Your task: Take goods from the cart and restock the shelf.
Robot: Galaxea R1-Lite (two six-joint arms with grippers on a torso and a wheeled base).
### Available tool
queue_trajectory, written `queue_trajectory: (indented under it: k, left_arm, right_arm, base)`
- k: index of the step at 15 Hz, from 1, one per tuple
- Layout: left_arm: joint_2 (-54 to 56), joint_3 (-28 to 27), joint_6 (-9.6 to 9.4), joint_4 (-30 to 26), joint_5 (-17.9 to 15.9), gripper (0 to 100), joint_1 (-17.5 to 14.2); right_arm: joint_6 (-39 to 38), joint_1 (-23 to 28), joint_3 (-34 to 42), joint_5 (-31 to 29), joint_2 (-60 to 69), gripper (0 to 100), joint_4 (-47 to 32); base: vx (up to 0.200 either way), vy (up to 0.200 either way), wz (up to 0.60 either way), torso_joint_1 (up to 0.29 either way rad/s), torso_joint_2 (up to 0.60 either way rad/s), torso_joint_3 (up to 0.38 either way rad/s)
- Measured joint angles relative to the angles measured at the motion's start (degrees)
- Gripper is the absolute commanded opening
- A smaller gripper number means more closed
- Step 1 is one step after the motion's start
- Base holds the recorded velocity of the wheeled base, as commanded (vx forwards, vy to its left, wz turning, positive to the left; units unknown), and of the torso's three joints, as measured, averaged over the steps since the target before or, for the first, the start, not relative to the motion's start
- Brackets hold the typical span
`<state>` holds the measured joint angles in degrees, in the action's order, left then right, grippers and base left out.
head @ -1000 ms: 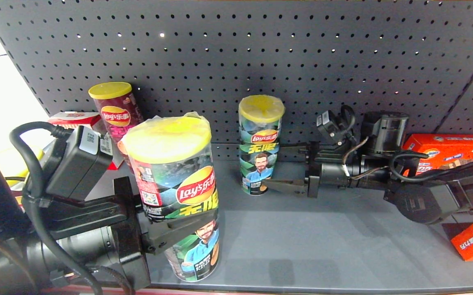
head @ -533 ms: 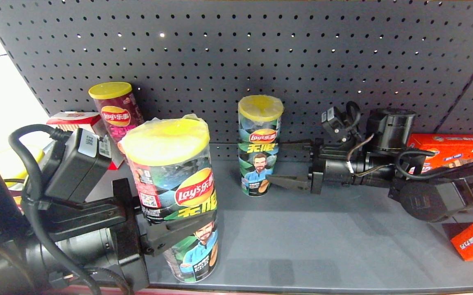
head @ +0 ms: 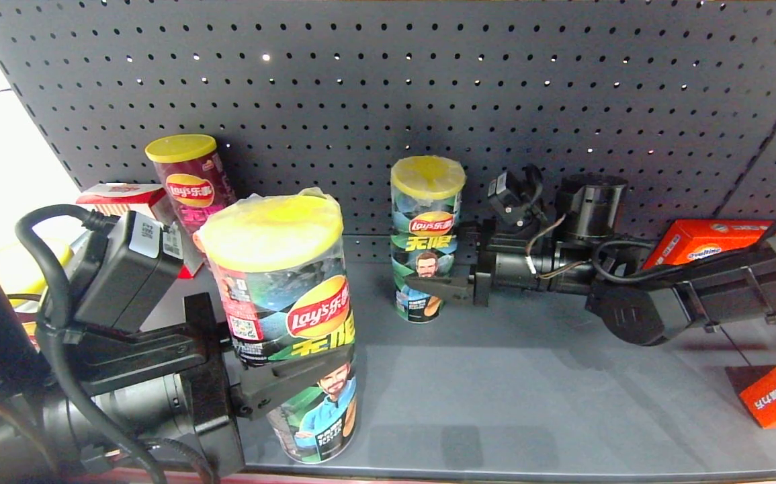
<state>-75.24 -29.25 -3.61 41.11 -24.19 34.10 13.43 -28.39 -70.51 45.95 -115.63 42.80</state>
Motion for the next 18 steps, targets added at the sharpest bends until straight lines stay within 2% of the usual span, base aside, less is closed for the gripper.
queue_trajectory:
  k: [3, 4, 13, 18]
  left_arm:
    - [0.0, 0.0, 0.00, 0.0, 0.0, 0, -0.6]
    - [0.1, 0.0, 0.02, 0.0, 0.0, 0, -0.7]
    - [0.2, 2.1, 0.00, 0.1, -0.1, 0, -1.5]
    - [0.2, 0.4, 0.00, 0.1, -0.1, 0, -1.9]
  right_arm:
    - [-0.1, -0.4, -1.2, -1.0, -2.0, 100, 0.4]
    - [-0.1, -0.5, -1.4, -0.7, -2.6, 0, 0.7]
    - [-1.6, -0.7, 0.6, -1.3, -0.2, 0, 1.8]
    - [-1.6, -0.8, 10.4, -0.9, 8.2, 0, 1.9]
  base:
    - [0.000, 0.000, 0.00, 0.000, 0.00, 0.000]
    - [0.000, 0.000, 0.00, 0.000, 0.00, 0.000]
    - [0.000, 0.000, 0.00, 0.000, 0.00, 0.000]
    - [0.000, 0.000, 0.00, 0.000, 0.00, 0.000]
